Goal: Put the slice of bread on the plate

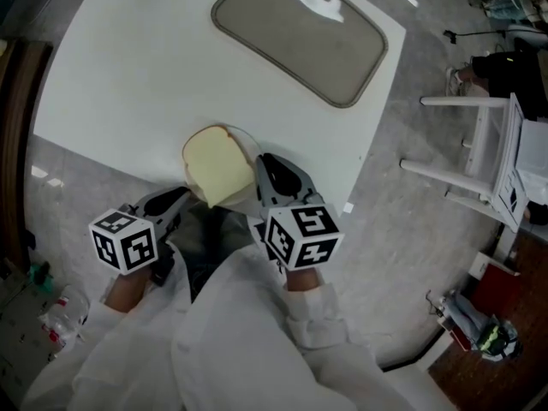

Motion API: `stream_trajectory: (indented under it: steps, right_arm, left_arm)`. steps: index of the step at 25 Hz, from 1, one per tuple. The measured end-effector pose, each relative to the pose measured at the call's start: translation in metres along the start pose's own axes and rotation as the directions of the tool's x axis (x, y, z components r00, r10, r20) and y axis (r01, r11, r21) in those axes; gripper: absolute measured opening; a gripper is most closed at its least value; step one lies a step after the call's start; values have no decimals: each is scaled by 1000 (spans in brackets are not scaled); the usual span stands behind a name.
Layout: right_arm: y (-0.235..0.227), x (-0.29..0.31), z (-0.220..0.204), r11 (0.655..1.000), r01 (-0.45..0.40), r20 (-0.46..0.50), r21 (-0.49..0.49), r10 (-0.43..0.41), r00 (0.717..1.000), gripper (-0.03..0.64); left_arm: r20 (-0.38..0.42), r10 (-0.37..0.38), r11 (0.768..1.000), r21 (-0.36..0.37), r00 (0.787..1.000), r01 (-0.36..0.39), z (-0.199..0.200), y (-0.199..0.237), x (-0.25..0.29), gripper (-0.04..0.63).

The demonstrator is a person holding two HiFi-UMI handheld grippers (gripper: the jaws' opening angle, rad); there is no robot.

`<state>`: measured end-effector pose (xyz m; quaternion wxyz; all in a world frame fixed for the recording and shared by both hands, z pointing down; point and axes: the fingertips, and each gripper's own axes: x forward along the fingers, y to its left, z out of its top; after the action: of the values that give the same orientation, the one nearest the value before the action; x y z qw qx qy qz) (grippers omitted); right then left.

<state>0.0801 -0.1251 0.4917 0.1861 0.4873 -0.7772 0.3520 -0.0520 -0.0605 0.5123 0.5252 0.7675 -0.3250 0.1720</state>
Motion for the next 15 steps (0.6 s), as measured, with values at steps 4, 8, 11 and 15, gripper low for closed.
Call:
stream_trajectory:
  steps: [4,8,11,15]
  right_arm:
    - [-2,5,-4,1000,-10,-25,-12,10,1000,41]
    - [-9,14,-5,999,-18,-63,-30,16,998,72]
    - [-14,17,-5,999,-15,-70,-33,12,997,80]
    - [-18,21,-8,999,-25,-96,-43,21,995,83]
  left_arm:
    - [-7,0,1000,-28,1000,0,-4,1,3,42]
    - [-14,5,999,-47,1000,-6,-3,5,7,58]
    - [-23,6,999,-49,1000,-7,-5,6,9,78]
    - [-25,1,998,-60,1000,-3,-6,6,12,91]
